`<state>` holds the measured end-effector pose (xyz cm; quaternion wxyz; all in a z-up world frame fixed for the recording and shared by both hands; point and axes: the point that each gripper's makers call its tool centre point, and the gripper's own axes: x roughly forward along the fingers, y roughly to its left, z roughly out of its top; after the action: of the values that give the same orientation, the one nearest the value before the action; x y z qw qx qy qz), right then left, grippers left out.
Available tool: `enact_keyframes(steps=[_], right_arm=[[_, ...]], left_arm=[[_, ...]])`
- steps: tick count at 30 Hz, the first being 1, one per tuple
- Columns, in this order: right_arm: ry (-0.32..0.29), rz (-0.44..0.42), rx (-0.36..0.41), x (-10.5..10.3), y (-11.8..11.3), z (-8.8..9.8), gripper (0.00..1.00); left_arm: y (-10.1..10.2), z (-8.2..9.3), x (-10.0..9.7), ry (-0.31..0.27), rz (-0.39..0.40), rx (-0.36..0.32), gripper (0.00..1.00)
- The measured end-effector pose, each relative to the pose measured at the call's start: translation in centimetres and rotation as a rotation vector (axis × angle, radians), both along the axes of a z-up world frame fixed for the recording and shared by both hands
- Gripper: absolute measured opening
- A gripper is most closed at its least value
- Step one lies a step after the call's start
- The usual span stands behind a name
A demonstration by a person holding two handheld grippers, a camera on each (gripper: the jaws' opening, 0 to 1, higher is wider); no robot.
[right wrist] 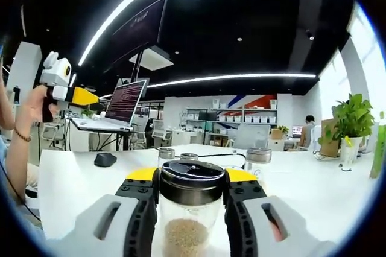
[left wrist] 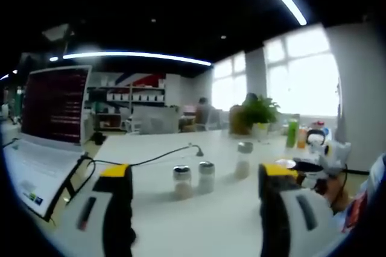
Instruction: Rotate the seasoning bottle until the label or dispensing opening points toward the visible target arrow and the bottle remains upright within the marked orientation range
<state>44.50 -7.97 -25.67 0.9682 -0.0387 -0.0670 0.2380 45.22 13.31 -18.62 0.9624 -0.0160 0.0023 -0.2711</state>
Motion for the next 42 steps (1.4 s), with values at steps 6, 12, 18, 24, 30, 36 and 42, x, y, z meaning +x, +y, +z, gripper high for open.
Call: enact_keyframes(steps=[6, 12, 18, 24, 30, 36, 42], right_arm=[[-0.011, 0.013, -0.018, -0.8, 0.2, 0.4, 0.63], [-0.006, 0.050, 0.001, -0.8, 0.4, 0.7, 0.69], [-0.003, 0.104, -0.016, -0.9, 0.7, 1.3, 0.70], [-0.023, 0.169, -0.051, -0.9, 1.3, 2.2, 0.70], [-0.019, 0.248, -0.035, -1.1, 1.6, 3.1, 0.67], [-0.016, 0.295, -0.043, -0.9, 1.0, 4.1, 0.67], [0.003, 0.387, -0.053, -1.5, 1.0, 4.4, 0.67]], left_arm=[[-0.1, -0.1, 0.1, 0.002, -0.003, 0.011, 0.91], [0.0, -0.1, 0.1, 0.001, -0.002, 0.010, 0.91], [0.1, -0.2, 0.2, 0.006, 0.000, 0.010, 0.90], [0.3, -0.2, 0.3, 0.008, 0.004, 0.009, 0.90], [0.2, -0.3, 0.2, 0.008, 0.002, 0.012, 0.90], [0.3, -0.5, 0.3, 0.014, 0.005, 0.011, 0.90], [0.3, -0.4, 0.2, 0.012, 0.005, 0.012, 0.90]])
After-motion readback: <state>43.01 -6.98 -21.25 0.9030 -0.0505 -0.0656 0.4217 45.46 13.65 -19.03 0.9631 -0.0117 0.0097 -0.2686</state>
